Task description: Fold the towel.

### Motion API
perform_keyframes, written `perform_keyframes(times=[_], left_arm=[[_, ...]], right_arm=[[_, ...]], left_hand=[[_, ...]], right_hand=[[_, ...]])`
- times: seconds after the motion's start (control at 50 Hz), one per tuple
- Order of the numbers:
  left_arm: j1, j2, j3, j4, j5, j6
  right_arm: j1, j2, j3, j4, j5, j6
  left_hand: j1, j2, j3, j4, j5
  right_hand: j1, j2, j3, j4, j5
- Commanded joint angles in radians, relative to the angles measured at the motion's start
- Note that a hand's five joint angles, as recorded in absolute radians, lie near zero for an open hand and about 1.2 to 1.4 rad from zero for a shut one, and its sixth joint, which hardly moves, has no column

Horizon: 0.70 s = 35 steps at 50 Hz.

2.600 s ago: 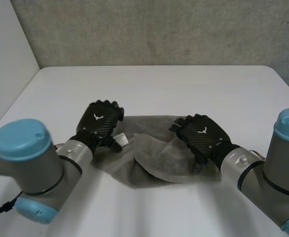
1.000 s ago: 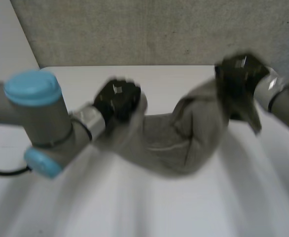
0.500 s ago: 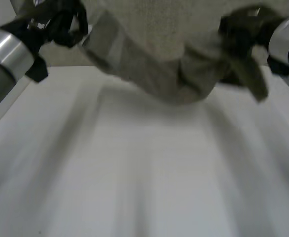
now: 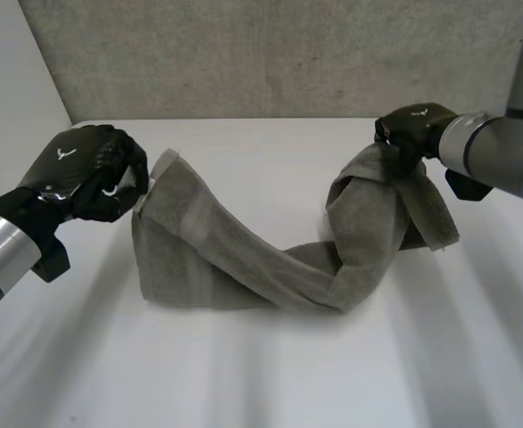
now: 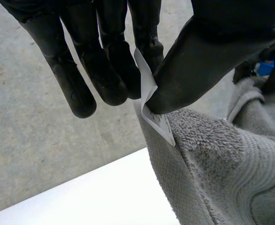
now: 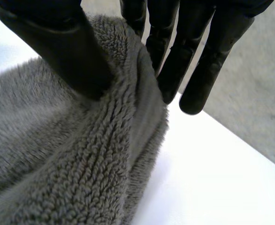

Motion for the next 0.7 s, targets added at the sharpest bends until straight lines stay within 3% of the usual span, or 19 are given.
perform_keyframes(times=[0.02,0.12,0.18,0.26,0.42,0.54,0.7], left_arm=[[0.005,-0.003,-0.049,-0.008,0.001,0.0],[0.0,0.0,-0.061,-0.008,0.001,0.0],[-0.001,0.001,-0.057,-0.008,0.001,0.0],[0.0,0.004,-0.041,-0.007,-0.002,0.005],[0.014,0.007,0.026,0.002,-0.011,-0.004],[0.002,-0.023,0.097,-0.004,-0.011,-0.007],[-0.089,-0.2,0.239,-0.047,-0.015,0.0]], right_arm=[[-0.013,0.16,-0.117,-0.009,0.149,-0.051],[-0.026,0.13,-0.111,-0.034,0.131,-0.022],[-0.032,0.061,-0.085,-0.034,0.091,0.013],[-0.041,-0.059,0.032,-0.042,0.016,0.015],[-0.038,-0.241,0.3,-0.118,-0.079,0.007],[-0.026,-0.286,0.365,-0.212,-0.07,0.003],[0.053,-0.228,0.336,-0.256,-0.063,-0.091]], left_hand=[[0.136,0.06,0.061,0.04,0.083],[0.116,0.04,0.041,0.019,0.063],[-0.01,-0.086,-0.086,-0.107,-0.064],[-0.373,-0.449,-0.449,-0.47,-0.427],[-0.738,-0.814,-0.813,-0.834,-0.791],[-0.765,-0.841,-0.84,-0.861,-0.818],[-0.762,-0.838,-0.837,-0.858,-0.815]], right_hand=[[-0.76,-0.781,-0.772,-0.784,-0.791],[-0.76,-0.781,-0.772,-0.784,-0.791],[-0.76,-0.781,-0.772,-0.784,-0.791],[-0.76,-0.781,-0.772,-0.784,-0.791],[-0.76,-0.781,-0.772,-0.784,-0.791],[-0.76,-0.781,-0.772,-0.784,-0.791],[-0.76,-0.781,-0.772,-0.784,-0.791]])
